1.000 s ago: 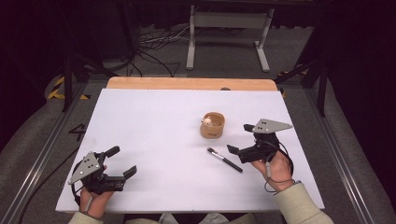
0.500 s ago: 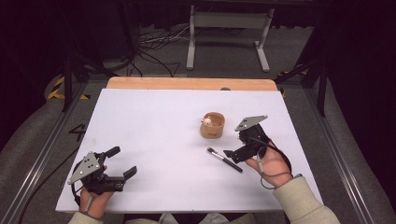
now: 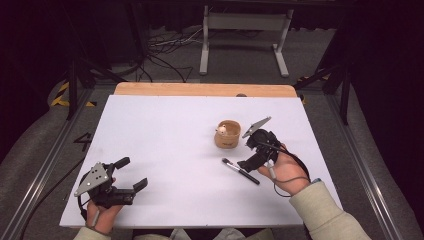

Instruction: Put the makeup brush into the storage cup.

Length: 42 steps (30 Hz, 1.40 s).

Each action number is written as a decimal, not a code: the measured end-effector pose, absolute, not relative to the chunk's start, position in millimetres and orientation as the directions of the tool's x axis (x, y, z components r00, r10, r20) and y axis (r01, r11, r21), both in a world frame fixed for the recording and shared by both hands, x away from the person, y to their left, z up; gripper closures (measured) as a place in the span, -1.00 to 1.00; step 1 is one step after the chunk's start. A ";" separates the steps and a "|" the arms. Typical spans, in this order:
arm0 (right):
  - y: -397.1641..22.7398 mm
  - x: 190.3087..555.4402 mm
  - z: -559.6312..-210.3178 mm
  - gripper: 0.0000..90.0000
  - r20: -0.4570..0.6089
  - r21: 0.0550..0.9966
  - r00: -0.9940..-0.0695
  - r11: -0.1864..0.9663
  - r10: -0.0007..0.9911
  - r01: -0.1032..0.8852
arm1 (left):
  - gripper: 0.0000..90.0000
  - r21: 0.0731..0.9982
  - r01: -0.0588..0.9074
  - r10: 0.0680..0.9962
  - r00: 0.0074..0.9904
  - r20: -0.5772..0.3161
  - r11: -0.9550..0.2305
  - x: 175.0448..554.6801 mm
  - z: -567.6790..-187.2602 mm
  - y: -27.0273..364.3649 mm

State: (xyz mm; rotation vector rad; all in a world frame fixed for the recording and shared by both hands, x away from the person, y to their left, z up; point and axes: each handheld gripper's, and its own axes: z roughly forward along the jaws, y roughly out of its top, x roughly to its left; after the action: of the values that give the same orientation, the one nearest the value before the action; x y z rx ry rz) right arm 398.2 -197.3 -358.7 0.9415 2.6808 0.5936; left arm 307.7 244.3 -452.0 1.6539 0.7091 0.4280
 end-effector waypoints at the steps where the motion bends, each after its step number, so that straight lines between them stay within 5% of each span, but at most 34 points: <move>1: -195.6 399.3 -359.2 -0.85 -0.090 0.438 -0.766 0.716 0.637 0.544 | -0.92 0.973 0.216 0.659 0.744 -0.107 -0.087 307.9 -452.1 244.4; 25: -171.5 420.7 -381.8 -0.79 -0.098 0.218 -0.805 0.802 0.585 0.556 | -0.90 0.973 0.218 0.665 0.739 -0.110 -0.081 307.0 -452.0 245.1; 42: -169.4 423.8 -403.4 -0.39 -0.044 0.156 -0.803 0.798 0.595 0.583 | -0.90 0.972 0.219 0.666 0.738 -0.110 -0.081 307.3 -452.0 245.1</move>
State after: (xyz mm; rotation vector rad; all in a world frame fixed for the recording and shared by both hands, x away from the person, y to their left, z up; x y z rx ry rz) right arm 423.8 -169.4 -403.4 0.9491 2.8914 0.2065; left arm 307.3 245.1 -452.0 1.6479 0.7196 0.4299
